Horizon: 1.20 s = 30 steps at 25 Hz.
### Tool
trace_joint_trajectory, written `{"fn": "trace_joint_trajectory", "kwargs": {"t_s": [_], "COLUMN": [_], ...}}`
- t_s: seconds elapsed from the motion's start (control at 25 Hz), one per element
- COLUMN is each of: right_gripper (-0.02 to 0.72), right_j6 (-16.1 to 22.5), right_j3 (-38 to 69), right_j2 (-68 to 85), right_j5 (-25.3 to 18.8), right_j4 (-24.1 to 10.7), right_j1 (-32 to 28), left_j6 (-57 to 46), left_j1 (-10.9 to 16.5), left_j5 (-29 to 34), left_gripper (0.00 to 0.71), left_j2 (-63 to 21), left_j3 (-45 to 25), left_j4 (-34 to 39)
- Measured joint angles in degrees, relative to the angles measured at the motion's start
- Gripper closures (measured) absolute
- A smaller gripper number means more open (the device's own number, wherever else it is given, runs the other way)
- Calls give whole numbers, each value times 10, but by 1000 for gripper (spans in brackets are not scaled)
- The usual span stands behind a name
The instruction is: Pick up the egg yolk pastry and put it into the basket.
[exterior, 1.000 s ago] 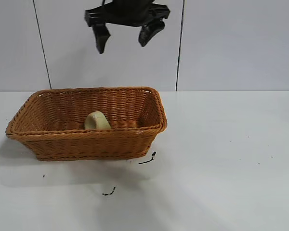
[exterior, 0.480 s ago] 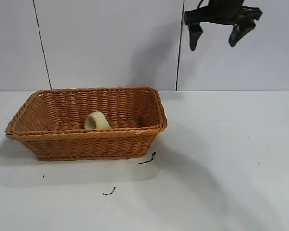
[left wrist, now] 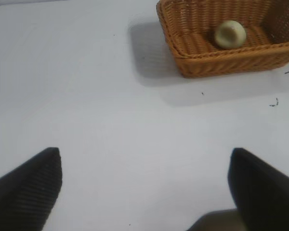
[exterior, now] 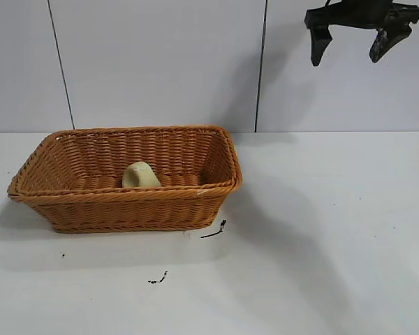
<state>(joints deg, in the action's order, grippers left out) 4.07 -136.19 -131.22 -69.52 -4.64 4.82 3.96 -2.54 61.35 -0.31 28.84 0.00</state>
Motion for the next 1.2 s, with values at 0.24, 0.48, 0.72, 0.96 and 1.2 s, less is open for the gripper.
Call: {"fn": "trace_joint_trajectory", "kwargs": {"t_s": [0.24, 0.48, 0.72, 0.96, 1.2], "right_gripper": [10, 10, 10, 10, 10], "right_j6": [-3, -4, -4, -4, -6], "right_j3": [143, 346, 561, 763, 936], "right_j2": [142, 344, 555, 761, 977], "right_j5": [1, 1, 1, 0, 64], "right_j4": [0, 0, 8, 16, 29], "right_j1": [0, 0, 0, 0, 0], "left_j6": [0, 0, 0, 0, 0], "left_j1": [0, 0, 0, 0, 0], "left_j5": [0, 0, 0, 0, 0], "left_gripper": [14, 14, 14, 14, 14], "left_j2": [0, 0, 0, 0, 0], "left_j3": [0, 0, 0, 0, 0], "left_j4": [0, 0, 0, 0, 0]}}
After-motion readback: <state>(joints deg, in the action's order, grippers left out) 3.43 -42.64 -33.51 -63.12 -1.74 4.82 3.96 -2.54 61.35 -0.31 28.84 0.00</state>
